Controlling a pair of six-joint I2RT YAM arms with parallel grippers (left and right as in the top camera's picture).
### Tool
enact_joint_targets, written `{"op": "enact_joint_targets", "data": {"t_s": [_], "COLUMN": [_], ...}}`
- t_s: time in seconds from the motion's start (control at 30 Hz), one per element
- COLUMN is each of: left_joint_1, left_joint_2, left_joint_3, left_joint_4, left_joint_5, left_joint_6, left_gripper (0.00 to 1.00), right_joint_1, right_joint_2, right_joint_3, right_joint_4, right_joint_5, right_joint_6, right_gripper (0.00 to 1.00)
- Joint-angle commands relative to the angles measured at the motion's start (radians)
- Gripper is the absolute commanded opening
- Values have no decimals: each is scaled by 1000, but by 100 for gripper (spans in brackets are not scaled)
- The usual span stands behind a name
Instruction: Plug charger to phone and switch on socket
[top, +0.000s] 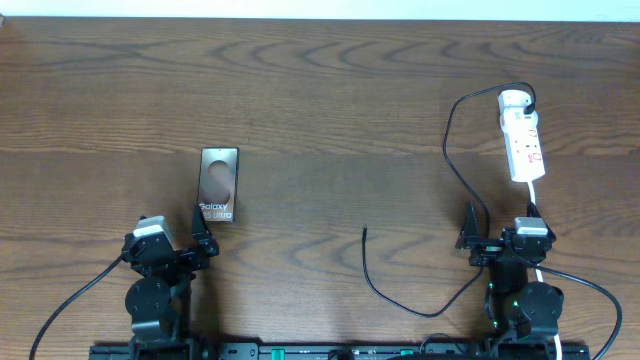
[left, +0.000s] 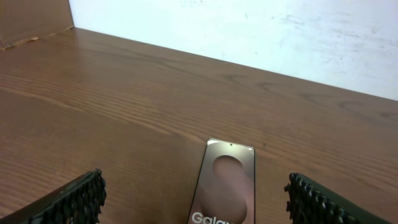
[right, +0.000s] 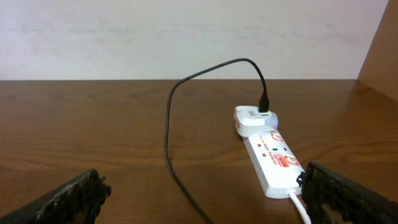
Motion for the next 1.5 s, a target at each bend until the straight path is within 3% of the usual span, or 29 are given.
{"op": "enact_joint_targets", "data": {"t_s": [0.0,0.33,0.63,0.77,0.93,1.07,1.47], "left_joint_1": [6,6,6,6,-2,-3,-3], "left_joint_2": [-6,60,533,818,1193,1360,1521], "left_joint_3": [10,104,492,790,1246,1440,1477], "left_joint_4": [3,-42,-172,-369,-760,-936,-961], "left_joint_5": [13,13,14,19,45,55,55], "left_joint_6": [13,-55,-55,-39,26,27,28], "left_gripper": [92,92,92,92,92,92,92], "right_joint_1": [-9,-9,-9,-9,-9,-9,-9], "right_joint_2": [-7,-7,-7,-7,-7,-7,-7], "right_joint_3": [-1,-1,-1,-1,-1,-1,-1], "right_joint_4": [-5,-5,-5,-5,-5,-5,-5], "right_joint_5": [-6,-6,-6,-6,-6,-6,-6], "right_joint_6": [-12,-12,-12,-12,-12,-12,-12], "right_gripper": [99,99,99,99,99,99,99]}}
